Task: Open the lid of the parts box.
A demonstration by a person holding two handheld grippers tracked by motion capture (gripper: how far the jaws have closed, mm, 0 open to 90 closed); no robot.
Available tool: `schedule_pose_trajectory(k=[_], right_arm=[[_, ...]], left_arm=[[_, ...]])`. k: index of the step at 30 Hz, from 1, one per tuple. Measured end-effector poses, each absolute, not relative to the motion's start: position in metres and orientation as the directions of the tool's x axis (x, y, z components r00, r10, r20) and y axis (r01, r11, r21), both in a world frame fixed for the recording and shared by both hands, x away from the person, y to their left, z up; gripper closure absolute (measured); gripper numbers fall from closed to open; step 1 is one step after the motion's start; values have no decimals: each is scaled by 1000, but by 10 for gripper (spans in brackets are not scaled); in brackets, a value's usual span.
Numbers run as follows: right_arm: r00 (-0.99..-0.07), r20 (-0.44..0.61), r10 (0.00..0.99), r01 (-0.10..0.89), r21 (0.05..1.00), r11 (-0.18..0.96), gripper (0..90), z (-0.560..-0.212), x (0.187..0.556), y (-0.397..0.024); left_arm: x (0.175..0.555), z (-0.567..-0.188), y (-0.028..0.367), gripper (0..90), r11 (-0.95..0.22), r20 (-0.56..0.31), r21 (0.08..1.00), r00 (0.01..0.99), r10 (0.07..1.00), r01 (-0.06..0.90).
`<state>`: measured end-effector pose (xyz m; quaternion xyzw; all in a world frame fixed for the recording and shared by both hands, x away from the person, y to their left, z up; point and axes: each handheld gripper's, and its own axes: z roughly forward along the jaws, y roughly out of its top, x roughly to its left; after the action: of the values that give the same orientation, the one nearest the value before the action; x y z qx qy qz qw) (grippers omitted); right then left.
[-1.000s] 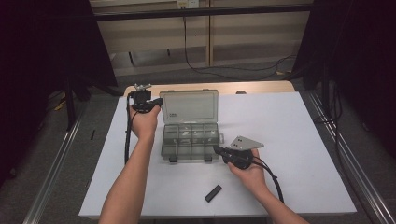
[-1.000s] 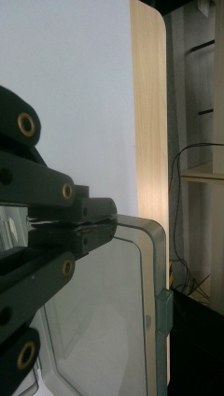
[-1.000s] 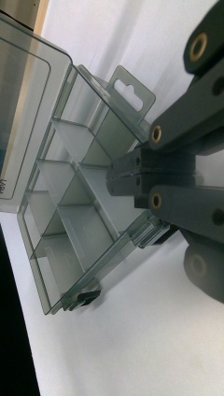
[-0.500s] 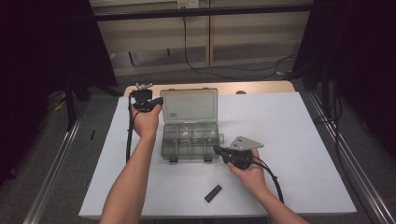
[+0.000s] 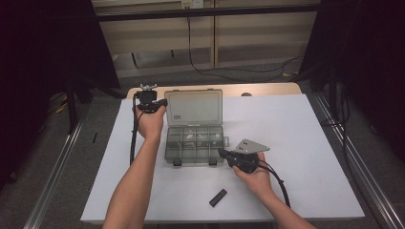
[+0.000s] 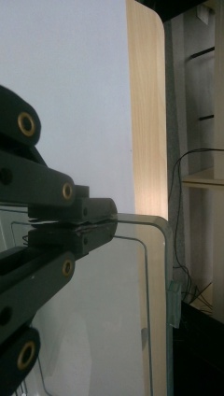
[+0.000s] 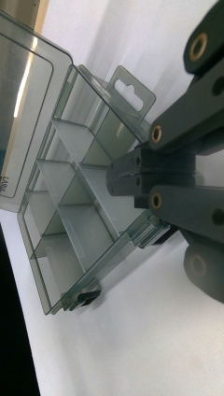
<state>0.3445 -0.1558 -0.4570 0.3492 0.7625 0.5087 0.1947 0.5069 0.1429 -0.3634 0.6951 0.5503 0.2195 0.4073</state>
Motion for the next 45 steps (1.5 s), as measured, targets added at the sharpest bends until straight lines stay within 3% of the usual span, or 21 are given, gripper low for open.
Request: schedule_pose_trajectory(k=[13, 25, 32, 35, 45], right_arm=[[-680, 60, 730, 336, 911, 238, 900, -457, 345, -156], [-683, 72, 727, 340, 912, 229, 900, -457, 345, -157], [-687, 86, 722, 331, 921, 206, 823, -456, 345, -159], [-689, 91, 719, 320, 928, 190, 793, -455, 343, -160], [-663, 144, 735, 310, 946, 95, 601, -444, 337, -183]], left_arm=[[508, -364, 142, 869, -65, -147, 809, 307, 940, 584], [481, -372, 146, 789, -104, -158, 811, 387, 909, 576], [465, -371, 148, 689, -121, -159, 823, 429, 889, 555], [457, -369, 151, 598, -101, -178, 832, 435, 883, 546], [434, -376, 154, 471, -110, -192, 842, 484, 854, 528]])
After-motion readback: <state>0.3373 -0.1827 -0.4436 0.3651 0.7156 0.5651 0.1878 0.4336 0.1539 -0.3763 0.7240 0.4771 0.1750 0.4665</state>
